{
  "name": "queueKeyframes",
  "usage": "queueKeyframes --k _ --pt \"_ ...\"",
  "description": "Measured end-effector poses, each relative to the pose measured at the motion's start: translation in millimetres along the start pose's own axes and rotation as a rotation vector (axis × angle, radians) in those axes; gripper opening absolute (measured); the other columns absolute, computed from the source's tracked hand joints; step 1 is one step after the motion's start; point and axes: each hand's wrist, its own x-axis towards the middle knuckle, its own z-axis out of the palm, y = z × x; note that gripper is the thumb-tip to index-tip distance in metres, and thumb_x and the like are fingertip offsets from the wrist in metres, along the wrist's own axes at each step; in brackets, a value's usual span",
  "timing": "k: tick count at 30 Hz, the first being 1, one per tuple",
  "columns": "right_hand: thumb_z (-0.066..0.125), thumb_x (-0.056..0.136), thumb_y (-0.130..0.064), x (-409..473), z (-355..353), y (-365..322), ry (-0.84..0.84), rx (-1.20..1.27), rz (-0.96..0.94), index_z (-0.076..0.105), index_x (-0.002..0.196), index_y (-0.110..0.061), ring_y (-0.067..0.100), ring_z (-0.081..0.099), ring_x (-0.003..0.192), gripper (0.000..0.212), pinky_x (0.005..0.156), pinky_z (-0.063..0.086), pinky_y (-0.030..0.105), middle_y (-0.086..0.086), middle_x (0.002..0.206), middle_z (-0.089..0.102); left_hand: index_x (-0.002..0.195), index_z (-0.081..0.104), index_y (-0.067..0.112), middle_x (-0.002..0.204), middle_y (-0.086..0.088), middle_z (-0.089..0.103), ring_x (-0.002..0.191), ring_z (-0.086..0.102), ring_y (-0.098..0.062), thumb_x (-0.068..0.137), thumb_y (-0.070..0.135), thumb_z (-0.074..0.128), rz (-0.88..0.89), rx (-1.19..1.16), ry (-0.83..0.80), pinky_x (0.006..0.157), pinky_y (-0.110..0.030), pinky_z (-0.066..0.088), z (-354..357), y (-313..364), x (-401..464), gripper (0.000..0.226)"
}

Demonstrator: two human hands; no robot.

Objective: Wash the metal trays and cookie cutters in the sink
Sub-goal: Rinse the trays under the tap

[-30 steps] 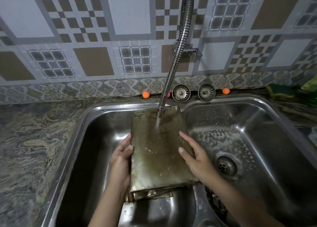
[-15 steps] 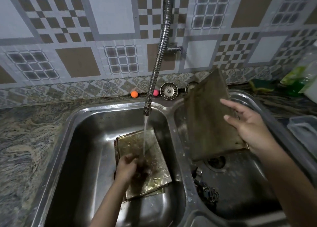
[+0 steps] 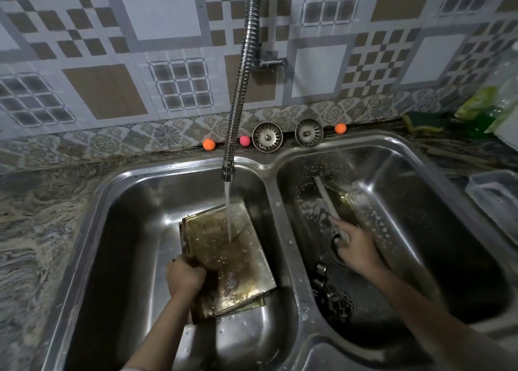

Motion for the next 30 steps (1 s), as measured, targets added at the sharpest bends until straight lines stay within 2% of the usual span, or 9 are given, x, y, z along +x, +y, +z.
queueKeyframes --k 3,5,9,14,18,21,23,27,30 --pt "0.054 0.083 0.015 10.2 21.1 19.1 -0.056 -0.048 0.037 0.052 0.136 -0.017 0.030 0.052 0.123 0.062 0.071 0.046 0.008 0.012 0.146 0.043 0.090 0.070 0.024 0.098 -0.008 0.066 0.087 0.064 -0.027 0.054 0.023 0.059 0.045 0.049 0.044 0.078 -0.040 0.056 3.2 -7.2 10.5 0.038" --pt "0.055 0.082 0.016 16.3 32.6 30.2 -0.073 -0.059 0.047 0.050 0.135 -0.021 0.026 0.041 0.134 0.065 0.093 0.048 0.021 0.014 0.147 0.042 0.098 0.071 0.018 0.106 -0.010 0.064 0.093 0.062 -0.030 0.064 0.015 0.065 0.095 0.070 0.076 0.083 -0.038 0.054 -11.5 13.2 -18.4 0.035" --pt "0.064 0.084 0.002 23.1 45.2 34.4 -0.132 -0.085 0.113 0.050 0.138 -0.016 0.030 0.044 0.131 0.058 0.106 0.043 0.041 0.011 0.147 0.042 0.107 0.067 0.003 0.111 -0.017 0.059 0.099 0.058 -0.036 0.070 -0.007 0.063 0.173 0.075 0.106 0.083 -0.038 0.047 -20.7 28.9 -42.1 0.038" --pt "0.065 0.087 -0.009 21.5 42.7 18.1 -0.147 -0.082 0.073 0.049 0.139 -0.017 0.035 0.063 0.102 0.055 0.090 0.051 0.035 0.007 0.146 0.044 0.120 0.061 0.003 0.114 -0.020 0.062 0.104 0.058 -0.037 0.069 -0.007 0.063 0.203 0.080 0.088 0.087 -0.038 0.046 -21.3 30.8 -42.9 0.051" --pt "0.063 0.089 -0.012 16.2 28.3 -5.2 -0.103 -0.008 0.012 0.048 0.139 -0.019 0.022 0.056 0.115 0.053 0.099 0.046 0.032 0.005 0.144 0.047 0.123 0.060 0.004 0.108 -0.020 0.068 0.098 0.063 -0.038 0.070 -0.001 0.063 0.244 -0.006 0.082 0.084 -0.043 0.052 -26.1 39.2 -48.2 0.054" --pt "0.063 0.089 -0.010 5.9 18.9 -34.2 0.011 0.094 -0.081 0.055 0.133 -0.019 0.005 0.055 0.095 0.046 0.084 0.045 0.022 0.001 0.131 0.057 0.118 0.062 0.018 0.103 -0.011 0.068 0.091 0.064 -0.031 0.066 0.020 0.055 0.283 -0.084 0.125 0.079 -0.043 0.054 -30.3 40.4 -47.1 0.053" --pt "0.063 0.089 -0.008 -4.6 17.5 -57.7 0.080 0.181 -0.153 0.058 0.129 -0.019 0.000 0.052 0.087 0.042 0.081 0.044 0.023 -0.005 0.123 0.059 0.119 0.058 0.025 0.105 -0.008 0.064 0.088 0.063 -0.025 0.073 0.016 0.057 0.304 -0.102 0.100 0.080 -0.041 0.055 -28.7 40.0 -41.1 0.047" --pt "0.062 0.088 -0.007 -22.5 31.1 -98.1 0.082 0.220 -0.311 0.060 0.126 -0.020 0.003 0.049 0.118 0.040 0.104 0.036 0.024 -0.012 0.124 0.057 0.127 0.053 0.017 0.101 -0.001 0.062 0.082 0.058 -0.004 0.078 -0.005 0.061 0.349 -0.240 0.008 0.080 -0.030 0.055 -40.2 68.5 -65.4 0.054" --pt "0.061 0.088 -0.010 -35.7 48.7 -119.8 0.018 0.206 -0.407 0.059 0.127 -0.023 0.001 0.046 0.123 0.041 0.105 0.030 0.013 -0.015 0.128 0.055 0.130 0.052 0.013 0.109 -0.003 0.063 0.093 0.062 -0.012 0.086 -0.005 0.054 0.407 -0.339 0.029 0.084 -0.026 0.050 -42.3 91.9 -86.2 0.048"
